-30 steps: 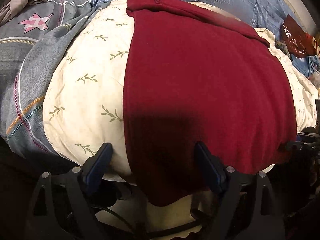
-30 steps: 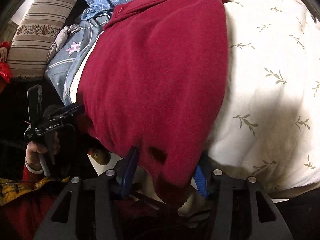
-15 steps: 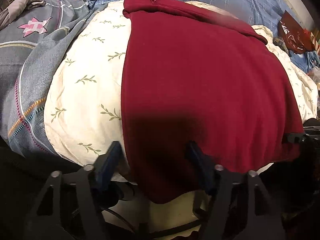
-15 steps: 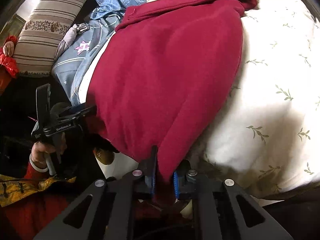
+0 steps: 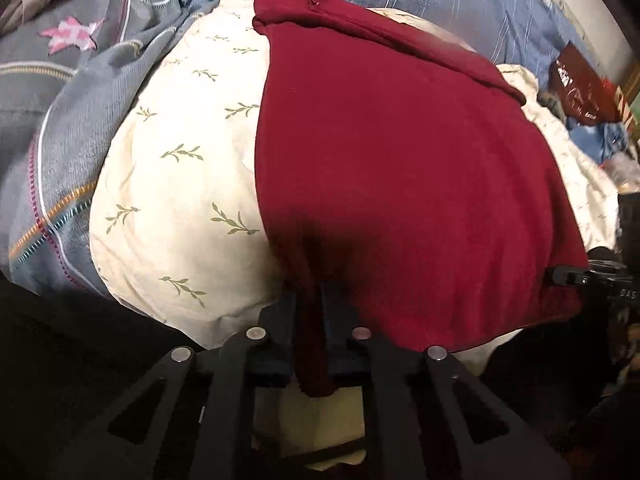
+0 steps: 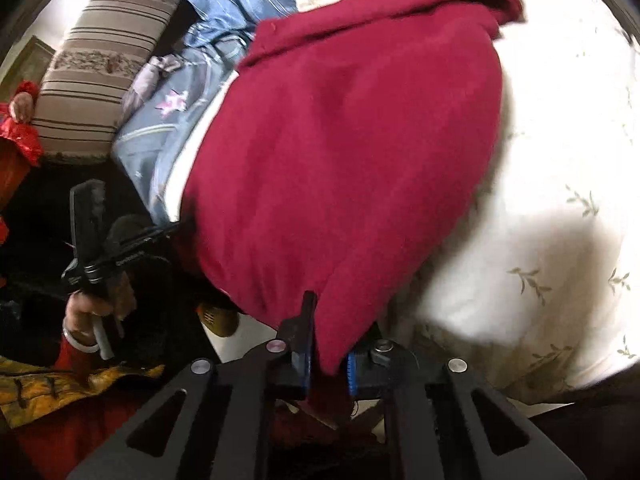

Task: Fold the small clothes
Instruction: 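Close the right tool on the sweater side edge while the left tool grasps it too, then lift the held edge with both tools and fold it over the other half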

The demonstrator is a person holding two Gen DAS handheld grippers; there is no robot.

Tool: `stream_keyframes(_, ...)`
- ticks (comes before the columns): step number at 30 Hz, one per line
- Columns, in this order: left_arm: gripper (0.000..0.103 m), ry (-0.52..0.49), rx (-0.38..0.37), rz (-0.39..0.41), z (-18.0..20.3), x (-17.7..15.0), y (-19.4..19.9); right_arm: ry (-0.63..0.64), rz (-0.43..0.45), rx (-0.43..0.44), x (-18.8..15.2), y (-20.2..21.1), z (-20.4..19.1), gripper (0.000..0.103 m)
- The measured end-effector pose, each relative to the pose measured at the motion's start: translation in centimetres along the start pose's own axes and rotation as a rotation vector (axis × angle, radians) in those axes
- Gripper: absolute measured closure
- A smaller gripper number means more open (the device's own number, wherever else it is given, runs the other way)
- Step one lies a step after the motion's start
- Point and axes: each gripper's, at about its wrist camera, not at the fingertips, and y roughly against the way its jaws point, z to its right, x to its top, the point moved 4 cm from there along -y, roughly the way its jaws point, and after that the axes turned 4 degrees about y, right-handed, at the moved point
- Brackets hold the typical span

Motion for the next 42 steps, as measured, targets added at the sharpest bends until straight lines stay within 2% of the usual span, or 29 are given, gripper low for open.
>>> stream_keyframes(7,0.096,0.018,-0.049,-0.008,0.1,0.4,0.7,-0.038,0.076,0.047,1.0,2.0,0.8,0.093)
stream_keyframes(11,0.092,0.004,-0.033,-0.038,0.1,0.2,0.0,-0.035,0.033,0.034,1.1,1.2,0.9,0.093)
stream_keyframes(12,0.090,0.000,-0.028,-0.048,0.3,0.3,-0.3,-0.031,0.015,0.025,1.0,0.9,0.9,0.087)
stream_keyframes(13,0.083,-0.006,-0.025,-0.059,0.3,0.1,-0.5,-0.048,-0.004,0.025,0.7,0.5,1.1,0.086)
stream_keyframes(14,0.074,-0.006,-0.027,-0.065,0.4,0.0,-0.7,-0.076,-0.019,0.038,0.5,0.1,1.4,0.079)
stream_keyframes(15,0.069,-0.006,-0.028,-0.070,0.5,-0.2,-0.9,-0.106,-0.036,0.043,0.3,-0.4,1.8,0.064)
stream_keyframes(16,0.058,-0.007,-0.035,-0.078,0.7,-0.3,-1.1,-0.114,-0.044,0.035,0.1,-0.6,2.1,0.060)
stream_keyframes(17,0.046,-0.007,-0.051,-0.084,0.9,-0.5,-1.3,-0.115,-0.058,0.020,-0.1,-1.2,2.3,0.060)
stream_keyframes(19,0.040,-0.008,-0.061,-0.090,1.3,-0.7,-1.6,-0.110,-0.080,0.018,-0.2,-2.0,2.1,0.060)
stream_keyframes(20,0.040,-0.007,-0.047,-0.090,1.3,-0.8,-1.9,-0.095,-0.080,0.022,-0.2,-2.2,1.7,0.060)
stream_keyframes(22,0.045,-0.004,-0.039,-0.086,1.4,-0.9,-1.9,-0.062,-0.068,0.022,0.0,-2.2,1.2,0.072)
stream_keyframes(23,0.064,0.001,-0.032,-0.083,1.3,-0.9,-1.7,-0.056,-0.056,0.028,0.1,-1.8,0.9,0.090)
stream_keyframes(25,0.094,0.017,-0.054,-0.080,0.9,-0.9,-1.1,-0.057,-0.012,0.070,0.5,-0.5,0.4,0.092)
stream_keyframes(26,0.095,0.028,-0.094,-0.079,0.8,-0.8,-0.6,-0.058,0.019,0.091,0.9,0.2,0.2,0.092)
stream_keyframes(31,0.095,0.035,-0.175,-0.017,0.9,0.9,2.8,-0.073,0.196,0.195,3.0,4.8,-0.5,0.093)
stream_keyframes(35,0.095,0.056,-0.214,0.103,0.9,4.1,5.8,-0.084,0.348,0.242,5.4,7.5,-0.1,0.093)
stream_keyframes(42,0.096,0.030,-0.233,0.266,1.9,11.3,7.1,-0.070,0.470,0.218,10.2,9.1,1.0,0.093)
